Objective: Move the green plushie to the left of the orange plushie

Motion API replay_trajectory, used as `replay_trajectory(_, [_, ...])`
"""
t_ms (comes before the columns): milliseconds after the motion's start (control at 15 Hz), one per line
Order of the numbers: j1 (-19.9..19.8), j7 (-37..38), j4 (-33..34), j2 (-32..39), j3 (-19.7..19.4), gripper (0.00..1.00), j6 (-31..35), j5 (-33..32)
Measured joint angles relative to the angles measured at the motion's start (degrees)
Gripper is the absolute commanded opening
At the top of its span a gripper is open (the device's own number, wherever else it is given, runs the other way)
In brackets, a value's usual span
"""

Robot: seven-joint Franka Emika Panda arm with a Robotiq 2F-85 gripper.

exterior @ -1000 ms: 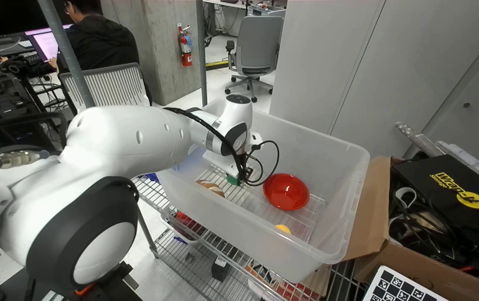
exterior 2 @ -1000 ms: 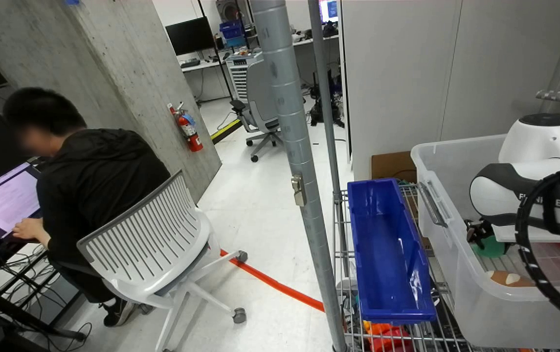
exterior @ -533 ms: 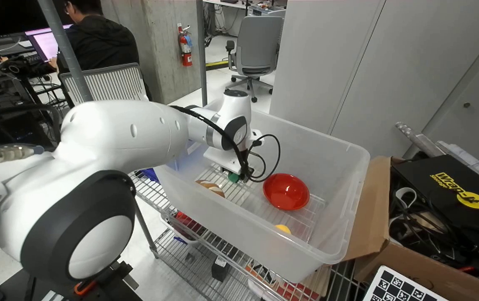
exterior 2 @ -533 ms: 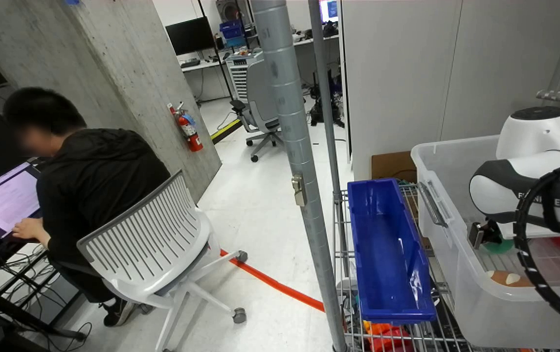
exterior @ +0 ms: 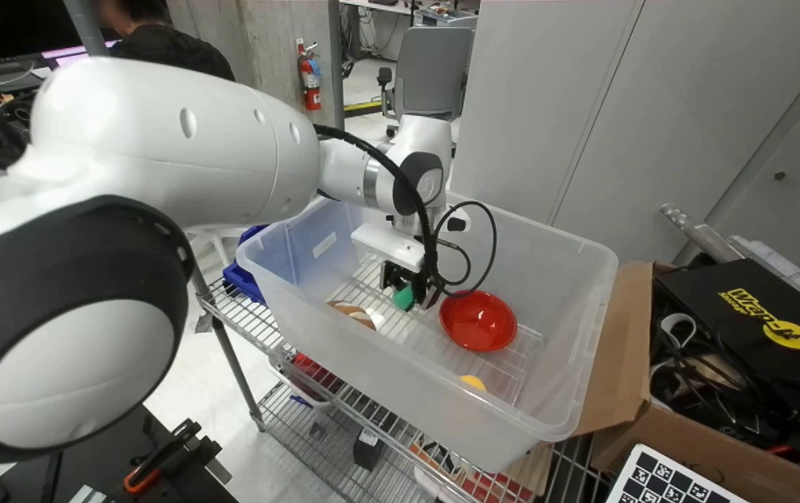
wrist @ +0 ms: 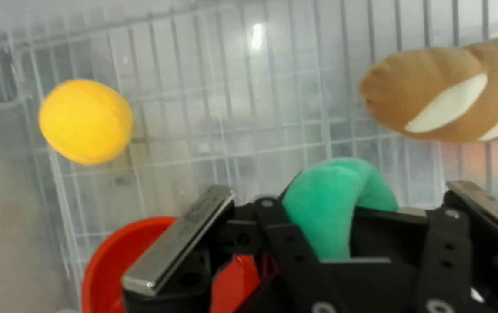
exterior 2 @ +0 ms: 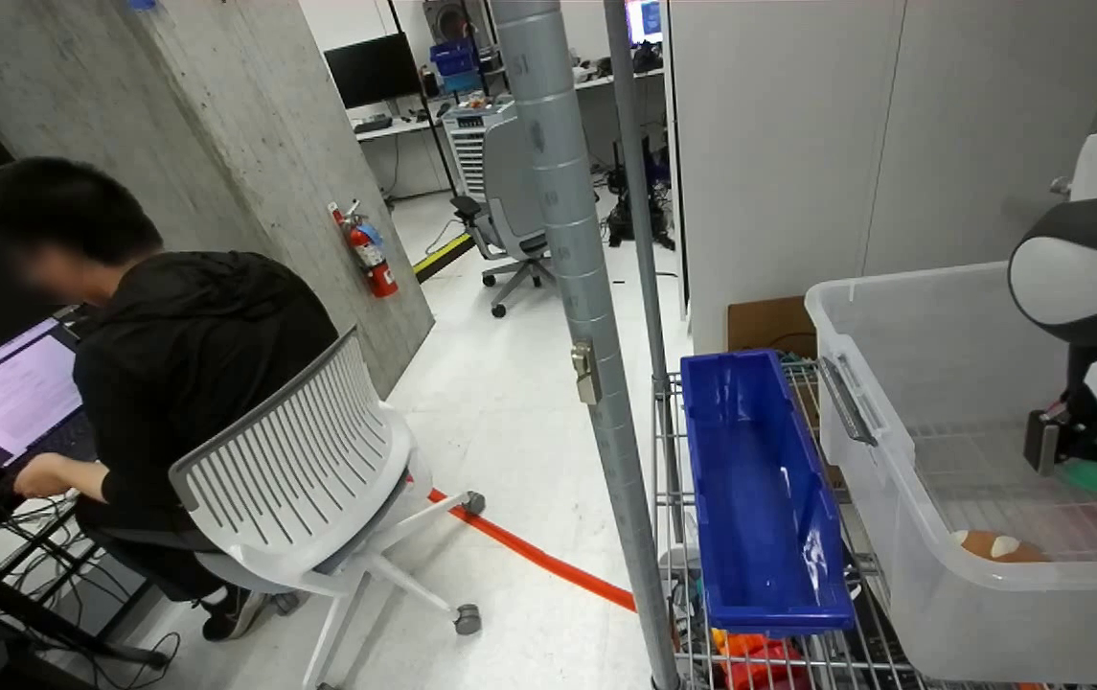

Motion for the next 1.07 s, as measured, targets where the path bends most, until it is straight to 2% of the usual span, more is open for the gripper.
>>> replay_trajectory(200, [-1.63,1.11,-3.98,-2.32,-1.4,0.0,-1.67,-0.26])
replay_trajectory(533, [-4.04,1.88,-5.86,-0.92,-2.82,0.0,-1.59,-1.24])
replay_trajectory(1067, [-3.73,1.81,-5.73,4.4,-3.19,0.0,0.5,-6.11])
